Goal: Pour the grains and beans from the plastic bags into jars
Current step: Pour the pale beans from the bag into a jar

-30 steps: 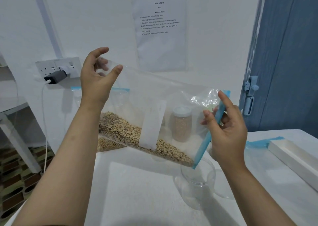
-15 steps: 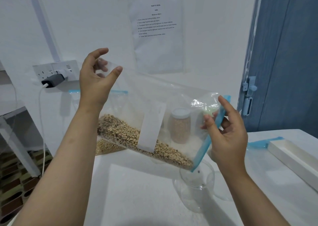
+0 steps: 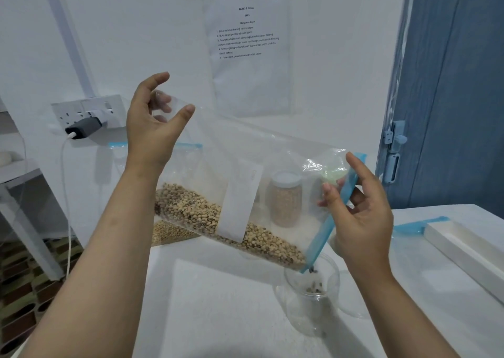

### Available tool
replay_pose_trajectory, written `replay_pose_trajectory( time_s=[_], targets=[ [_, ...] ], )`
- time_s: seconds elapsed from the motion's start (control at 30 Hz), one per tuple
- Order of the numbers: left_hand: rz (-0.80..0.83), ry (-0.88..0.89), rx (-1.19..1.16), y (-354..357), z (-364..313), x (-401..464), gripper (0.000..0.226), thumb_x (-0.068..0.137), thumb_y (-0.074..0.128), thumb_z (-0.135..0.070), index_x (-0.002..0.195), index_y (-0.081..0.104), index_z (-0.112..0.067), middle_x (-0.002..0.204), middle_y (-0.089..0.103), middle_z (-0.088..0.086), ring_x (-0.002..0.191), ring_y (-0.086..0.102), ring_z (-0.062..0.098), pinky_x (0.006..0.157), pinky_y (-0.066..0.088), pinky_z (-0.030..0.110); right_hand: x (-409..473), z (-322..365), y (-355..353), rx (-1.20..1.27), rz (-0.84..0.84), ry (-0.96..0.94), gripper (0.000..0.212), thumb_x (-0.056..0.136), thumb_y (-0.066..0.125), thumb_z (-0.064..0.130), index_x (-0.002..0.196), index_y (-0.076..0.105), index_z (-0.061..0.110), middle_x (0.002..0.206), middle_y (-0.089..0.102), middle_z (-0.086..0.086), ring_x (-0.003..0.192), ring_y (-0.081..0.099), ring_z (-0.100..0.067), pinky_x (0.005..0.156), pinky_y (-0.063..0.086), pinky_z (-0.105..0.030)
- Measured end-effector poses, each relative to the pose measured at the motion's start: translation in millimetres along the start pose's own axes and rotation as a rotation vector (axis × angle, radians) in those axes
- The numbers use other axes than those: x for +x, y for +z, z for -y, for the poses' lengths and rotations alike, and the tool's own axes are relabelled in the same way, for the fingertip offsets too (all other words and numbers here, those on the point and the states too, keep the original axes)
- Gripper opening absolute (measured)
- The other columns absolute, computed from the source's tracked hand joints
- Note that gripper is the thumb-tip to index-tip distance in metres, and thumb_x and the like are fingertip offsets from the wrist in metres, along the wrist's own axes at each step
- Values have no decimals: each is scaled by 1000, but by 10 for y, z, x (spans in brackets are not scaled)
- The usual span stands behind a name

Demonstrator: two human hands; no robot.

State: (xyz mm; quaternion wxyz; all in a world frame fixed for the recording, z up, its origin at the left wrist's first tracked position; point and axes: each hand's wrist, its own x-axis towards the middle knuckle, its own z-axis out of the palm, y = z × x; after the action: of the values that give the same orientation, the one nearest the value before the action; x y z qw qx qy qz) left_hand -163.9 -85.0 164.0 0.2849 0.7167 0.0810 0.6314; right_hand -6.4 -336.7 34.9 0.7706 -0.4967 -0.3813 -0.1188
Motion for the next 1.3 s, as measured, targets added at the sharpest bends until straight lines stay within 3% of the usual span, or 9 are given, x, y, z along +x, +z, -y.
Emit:
replay_pose_trajectory(
  time_s=[0.23, 0.43, 0.67, 0.8, 1.03, 1.3],
  targets=[
    [-4, 2, 3, 14, 1, 6, 51, 82, 79, -19, 125, 54, -33, 93, 48, -11, 87, 50, 3, 75, 40, 17, 10, -37, -12, -4, 0, -1, 51, 92, 68, 9, 137, 54, 28, 102, 56, 9, 83, 69, -22, 83, 59, -42],
    [-9, 0, 14, 23, 34, 17, 54, 82, 79, -21, 128, 54, -31, 95, 48, -13, 90, 51, 4, 76, 41, 17, 29, -71, -25, -10, 8, -11, 53, 92, 68, 7, 137, 54, 31, 102, 56, 6, 82, 68, -21, 84, 59, -43],
    [-2, 28, 99, 12, 43, 0, 47, 83, 78, -25, 126, 58, -28, 106, 50, 0, 90, 51, -1, 78, 43, 18, 27, -105, -51, -37, 12, -4, 52, 91, 69, 15, 140, 54, 26, 103, 55, 5, 91, 65, -33, 84, 59, -46],
    [-11, 44, 141, 5, 23, -4, 41, 83, 78, -31, 119, 59, -30, 106, 52, 0, 89, 52, -2, 78, 42, 18, 25, -92, -55, -53, 10, -7, 52, 89, 69, 20, 139, 55, 27, 101, 55, 16, 95, 65, -31, 85, 59, -46],
    [-10, 57, 160, 14, -27, -28, 42, 83, 78, -28, 121, 59, -28, 107, 51, 0, 88, 51, -3, 78, 42, 15, 9, -73, -76, -81, 3, -7, 52, 90, 69, 21, 139, 55, 31, 103, 56, 6, 94, 65, -34, 84, 58, -51],
    [-15, 91, 204, 37, -69, -30, 37, 85, 77, -28, 118, 61, -25, 104, 49, -8, 86, 51, -6, 77, 44, 14, 15, -54, -121, -126, 3, -5, 52, 88, 68, 28, 137, 54, 35, 104, 57, 11, 94, 66, -29, 84, 58, -50]
  ],
)
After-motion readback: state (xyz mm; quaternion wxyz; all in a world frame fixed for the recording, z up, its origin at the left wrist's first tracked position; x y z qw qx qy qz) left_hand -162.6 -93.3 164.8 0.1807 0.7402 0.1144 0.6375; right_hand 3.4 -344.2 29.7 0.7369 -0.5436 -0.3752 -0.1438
